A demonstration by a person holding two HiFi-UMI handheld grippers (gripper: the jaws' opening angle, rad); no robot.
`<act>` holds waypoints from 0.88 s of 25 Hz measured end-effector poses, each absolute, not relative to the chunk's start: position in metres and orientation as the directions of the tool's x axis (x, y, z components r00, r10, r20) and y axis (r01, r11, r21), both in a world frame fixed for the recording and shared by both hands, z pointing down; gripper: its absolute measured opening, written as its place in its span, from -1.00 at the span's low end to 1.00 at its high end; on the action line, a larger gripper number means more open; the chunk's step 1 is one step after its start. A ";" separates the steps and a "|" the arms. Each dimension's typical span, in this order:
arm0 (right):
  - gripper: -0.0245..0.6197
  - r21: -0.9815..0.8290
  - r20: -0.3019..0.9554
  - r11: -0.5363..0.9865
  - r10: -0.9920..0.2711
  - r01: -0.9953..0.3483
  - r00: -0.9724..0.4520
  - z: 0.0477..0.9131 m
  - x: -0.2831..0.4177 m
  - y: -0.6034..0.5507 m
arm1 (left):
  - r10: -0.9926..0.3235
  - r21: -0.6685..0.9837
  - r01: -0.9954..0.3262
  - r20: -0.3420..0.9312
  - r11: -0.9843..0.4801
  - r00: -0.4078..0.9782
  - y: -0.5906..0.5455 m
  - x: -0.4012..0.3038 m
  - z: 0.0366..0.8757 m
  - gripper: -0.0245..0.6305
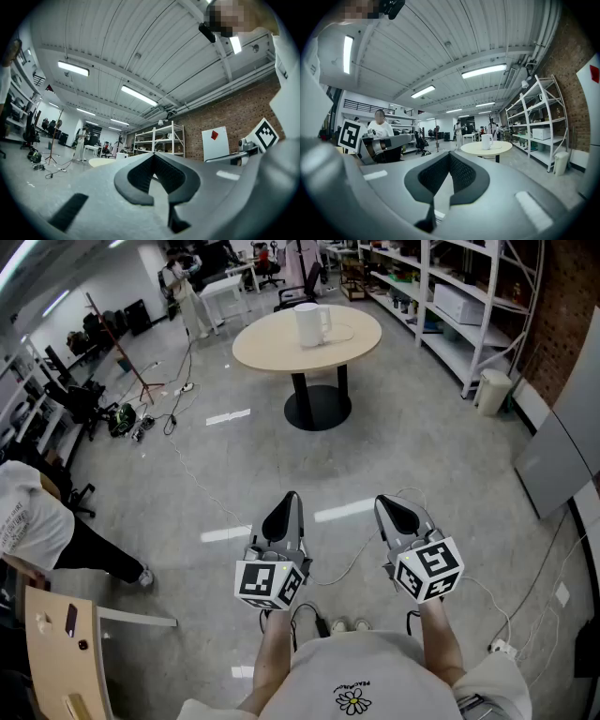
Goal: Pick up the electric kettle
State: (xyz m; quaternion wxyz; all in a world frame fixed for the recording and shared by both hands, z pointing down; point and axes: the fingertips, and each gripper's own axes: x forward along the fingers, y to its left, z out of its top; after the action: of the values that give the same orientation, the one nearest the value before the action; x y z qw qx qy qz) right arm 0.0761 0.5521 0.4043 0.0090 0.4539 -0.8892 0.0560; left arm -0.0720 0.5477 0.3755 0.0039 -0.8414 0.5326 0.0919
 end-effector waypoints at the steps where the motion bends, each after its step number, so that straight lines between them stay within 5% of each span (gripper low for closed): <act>1: -0.91 -0.089 0.067 0.579 -0.808 -0.810 -0.585 0.404 0.075 0.551 | -0.895 0.090 -0.897 -0.161 -0.433 0.416 0.546 -0.074 0.375 -0.92; 22: -0.91 -0.110 0.039 0.532 -0.842 -0.839 -0.539 0.408 0.051 0.520 | -0.866 0.098 -0.870 -0.197 -0.484 0.460 0.507 -0.102 0.370 -0.92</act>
State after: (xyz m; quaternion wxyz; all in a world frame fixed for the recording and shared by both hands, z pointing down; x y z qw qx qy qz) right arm 0.0505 0.5202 0.4081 -0.0094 0.4802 -0.8752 0.0579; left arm -0.1022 0.5072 0.3702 0.0082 -0.8542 0.5079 0.1106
